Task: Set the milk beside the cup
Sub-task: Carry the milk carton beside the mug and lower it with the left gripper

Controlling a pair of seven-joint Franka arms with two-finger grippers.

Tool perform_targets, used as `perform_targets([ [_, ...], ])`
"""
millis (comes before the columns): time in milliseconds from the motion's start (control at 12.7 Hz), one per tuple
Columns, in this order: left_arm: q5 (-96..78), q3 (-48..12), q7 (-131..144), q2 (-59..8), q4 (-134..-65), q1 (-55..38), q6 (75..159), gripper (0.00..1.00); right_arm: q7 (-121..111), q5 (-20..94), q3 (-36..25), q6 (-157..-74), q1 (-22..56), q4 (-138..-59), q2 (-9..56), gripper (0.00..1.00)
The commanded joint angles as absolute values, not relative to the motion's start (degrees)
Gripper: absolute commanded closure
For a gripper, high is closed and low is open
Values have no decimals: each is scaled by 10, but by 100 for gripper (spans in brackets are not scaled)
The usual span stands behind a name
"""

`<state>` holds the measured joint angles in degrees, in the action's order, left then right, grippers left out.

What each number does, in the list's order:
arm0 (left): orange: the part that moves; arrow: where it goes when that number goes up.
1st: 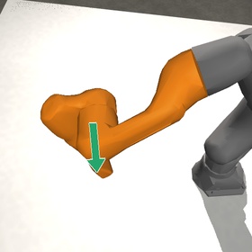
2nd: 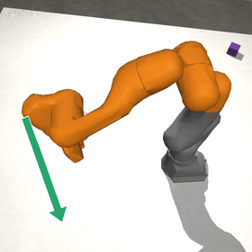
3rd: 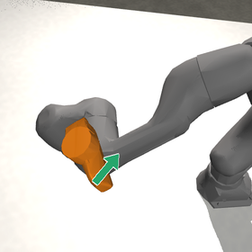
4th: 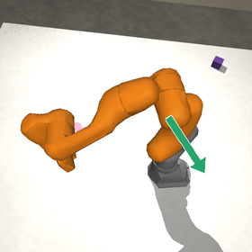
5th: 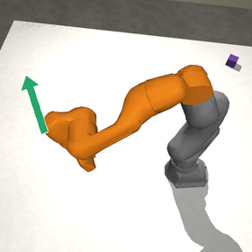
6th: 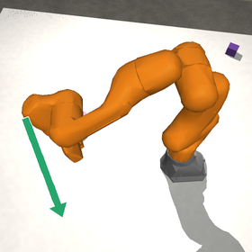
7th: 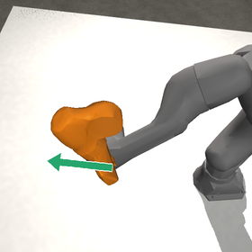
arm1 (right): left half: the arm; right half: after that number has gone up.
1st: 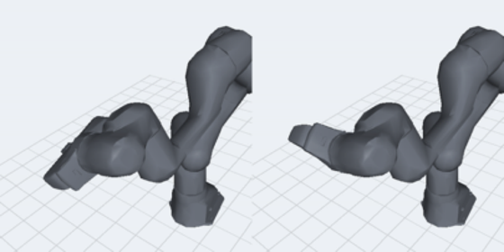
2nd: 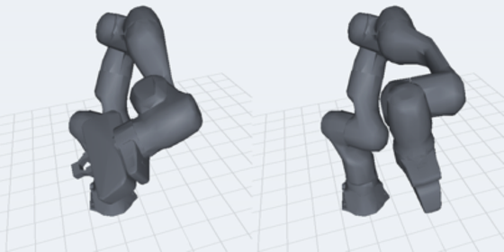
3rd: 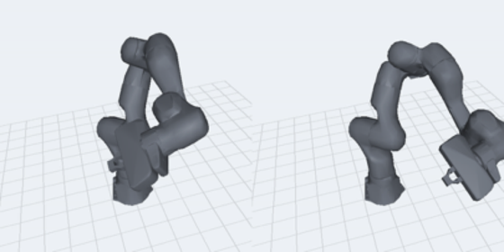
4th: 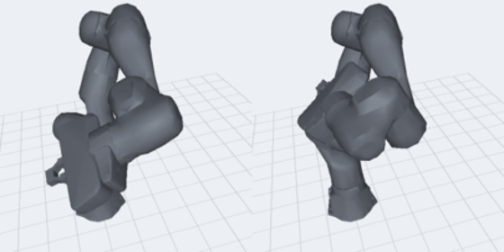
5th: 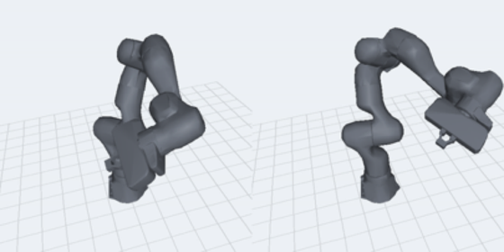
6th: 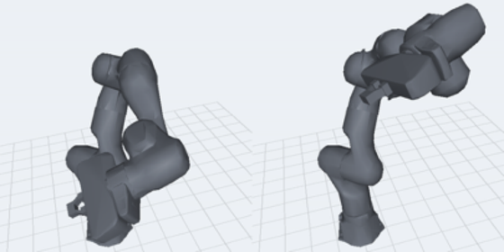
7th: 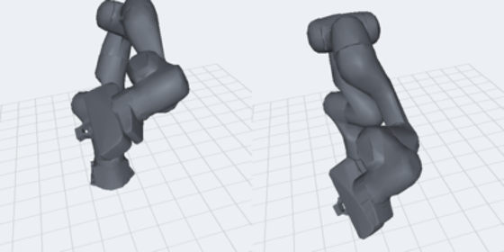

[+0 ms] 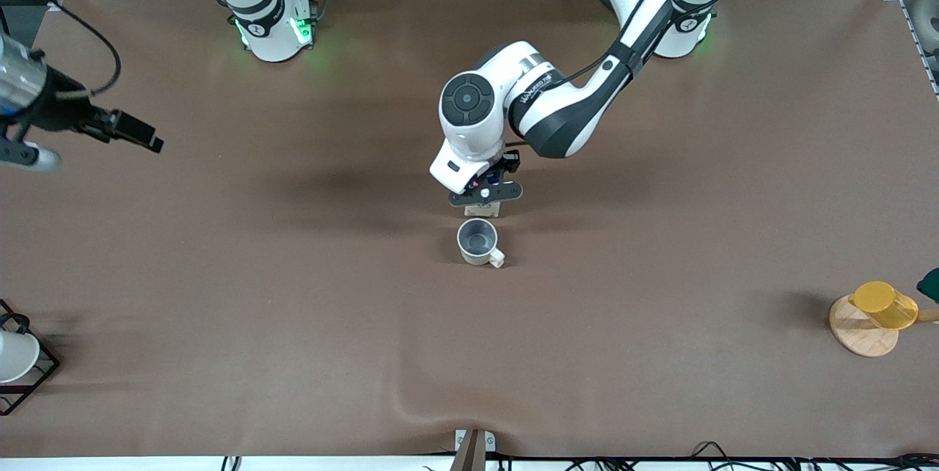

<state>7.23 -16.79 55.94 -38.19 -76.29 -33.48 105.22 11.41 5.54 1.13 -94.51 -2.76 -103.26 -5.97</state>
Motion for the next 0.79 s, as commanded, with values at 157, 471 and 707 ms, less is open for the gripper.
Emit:
perform_targets([
  [157, 85, -145, 557, -403, -748, -358, 1076, 100, 115, 45, 11, -969, -26, -993, -30, 0],
  [471, 85, -124, 559, -415, -748, -372, 1078, 100, 113, 39, 11, -984, -26, -949, -3, 0],
  [707, 85, -123, 601, -413, -749, -372, 1099, 0, 120, 29, 11, -967, -22, -925, 14, 0],
])
